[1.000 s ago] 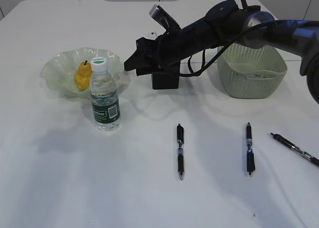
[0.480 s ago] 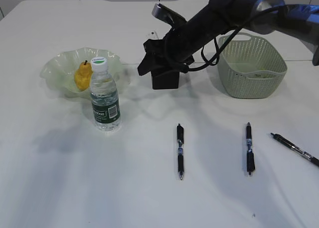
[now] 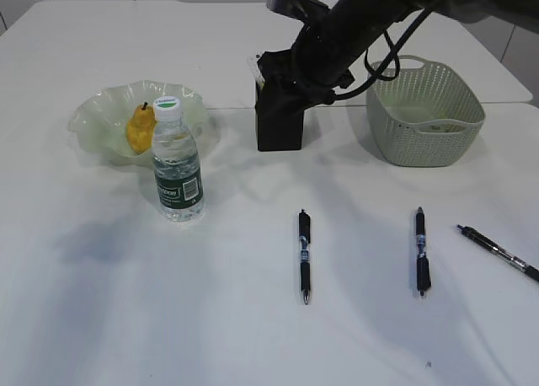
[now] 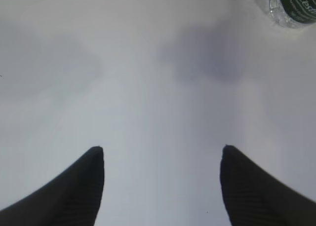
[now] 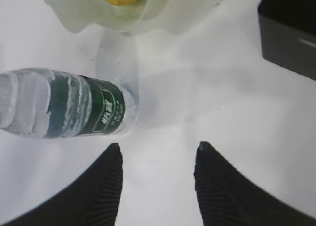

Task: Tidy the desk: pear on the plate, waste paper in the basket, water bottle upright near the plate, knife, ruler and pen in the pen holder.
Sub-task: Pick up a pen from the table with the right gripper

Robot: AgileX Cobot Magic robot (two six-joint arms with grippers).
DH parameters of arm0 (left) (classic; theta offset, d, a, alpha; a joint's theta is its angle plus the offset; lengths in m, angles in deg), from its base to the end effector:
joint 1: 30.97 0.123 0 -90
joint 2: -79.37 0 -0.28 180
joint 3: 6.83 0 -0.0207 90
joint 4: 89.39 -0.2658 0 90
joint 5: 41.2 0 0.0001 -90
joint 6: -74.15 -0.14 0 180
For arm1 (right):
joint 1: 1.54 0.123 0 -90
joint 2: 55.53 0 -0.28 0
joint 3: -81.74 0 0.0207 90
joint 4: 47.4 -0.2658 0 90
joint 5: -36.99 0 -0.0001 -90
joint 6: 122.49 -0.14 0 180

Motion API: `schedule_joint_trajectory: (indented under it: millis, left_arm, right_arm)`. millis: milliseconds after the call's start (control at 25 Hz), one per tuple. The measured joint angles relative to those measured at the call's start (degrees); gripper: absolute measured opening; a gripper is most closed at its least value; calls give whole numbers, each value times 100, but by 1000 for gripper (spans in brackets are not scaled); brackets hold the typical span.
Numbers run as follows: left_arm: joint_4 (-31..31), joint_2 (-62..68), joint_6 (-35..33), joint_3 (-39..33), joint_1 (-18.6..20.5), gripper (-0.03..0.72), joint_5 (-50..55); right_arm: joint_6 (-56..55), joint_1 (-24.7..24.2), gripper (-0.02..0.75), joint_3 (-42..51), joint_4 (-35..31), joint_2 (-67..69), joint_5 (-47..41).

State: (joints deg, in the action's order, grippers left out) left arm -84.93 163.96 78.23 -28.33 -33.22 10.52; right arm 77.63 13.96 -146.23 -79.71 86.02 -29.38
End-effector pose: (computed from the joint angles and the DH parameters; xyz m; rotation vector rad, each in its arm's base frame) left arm 0.2870 -0.0198 0.2186 -0.0940 2.7546 -0.1270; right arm 0.4972 0.2091 0.1895 -0.6421 2.6041 0.7453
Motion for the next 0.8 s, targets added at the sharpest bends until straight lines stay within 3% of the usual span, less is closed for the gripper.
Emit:
schedule_joint_trajectory:
  millis: [520, 800]
  left_arm:
    - [0, 0, 0, 0, 0, 520, 325]
    - [0, 0, 0, 0, 0, 520, 386]
  right_arm:
    - [-1072, 0, 356, 21, 1139, -422, -390]
    - [-1446, 0, 356, 724, 1817, -975, -412]
